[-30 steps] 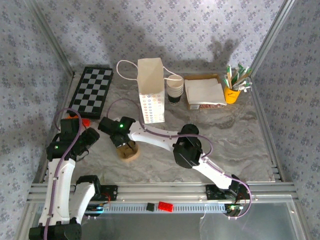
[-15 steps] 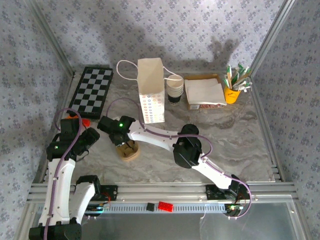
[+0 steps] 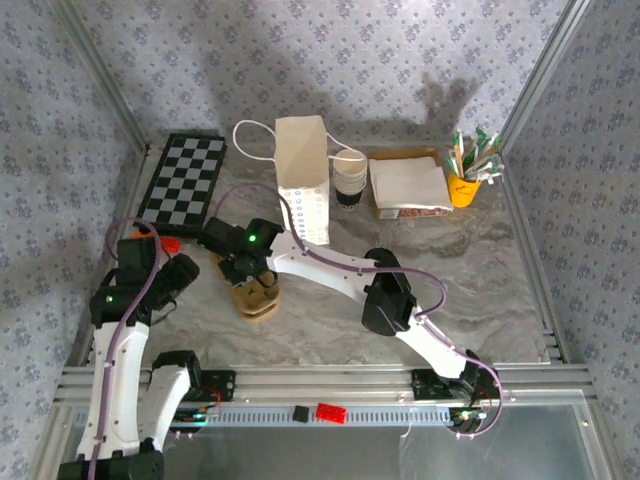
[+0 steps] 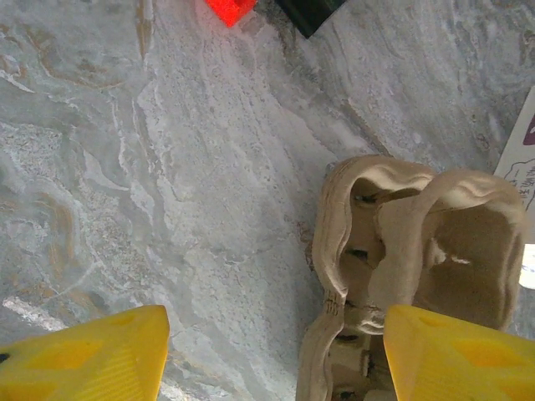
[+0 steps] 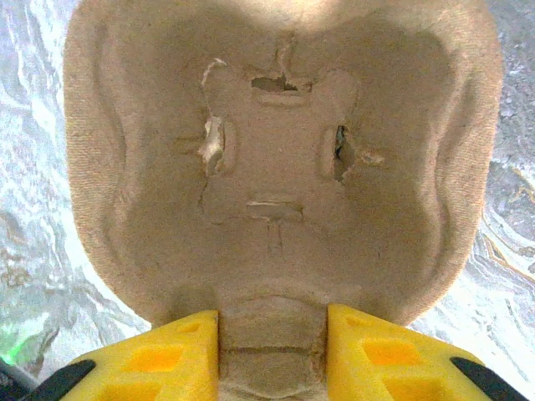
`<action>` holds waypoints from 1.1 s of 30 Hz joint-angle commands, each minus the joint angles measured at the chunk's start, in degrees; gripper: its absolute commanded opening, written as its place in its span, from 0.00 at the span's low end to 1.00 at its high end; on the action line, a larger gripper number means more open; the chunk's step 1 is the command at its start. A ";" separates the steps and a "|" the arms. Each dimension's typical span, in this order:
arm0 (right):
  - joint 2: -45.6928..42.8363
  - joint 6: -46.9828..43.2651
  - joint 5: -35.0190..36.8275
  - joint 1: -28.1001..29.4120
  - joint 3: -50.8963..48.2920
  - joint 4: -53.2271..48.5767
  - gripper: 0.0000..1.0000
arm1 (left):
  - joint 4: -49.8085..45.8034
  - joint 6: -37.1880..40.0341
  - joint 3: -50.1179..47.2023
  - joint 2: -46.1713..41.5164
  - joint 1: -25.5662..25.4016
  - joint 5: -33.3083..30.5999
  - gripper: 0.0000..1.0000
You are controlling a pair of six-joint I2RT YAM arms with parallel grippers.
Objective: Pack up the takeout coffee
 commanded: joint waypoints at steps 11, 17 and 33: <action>1.88 -6.45 -3.88 -0.37 -1.72 -1.92 0.37 | -1.22 0.04 -0.10 -1.22 0.34 0.92 0.68; 2.56 -6.99 -4.11 -0.14 -2.46 -0.92 0.40 | -0.61 0.07 -0.57 -0.95 0.37 0.63 0.68; 3.31 -7.18 -4.04 0.19 -2.13 -2.29 0.49 | -0.51 0.43 0.29 -0.78 0.40 0.68 0.69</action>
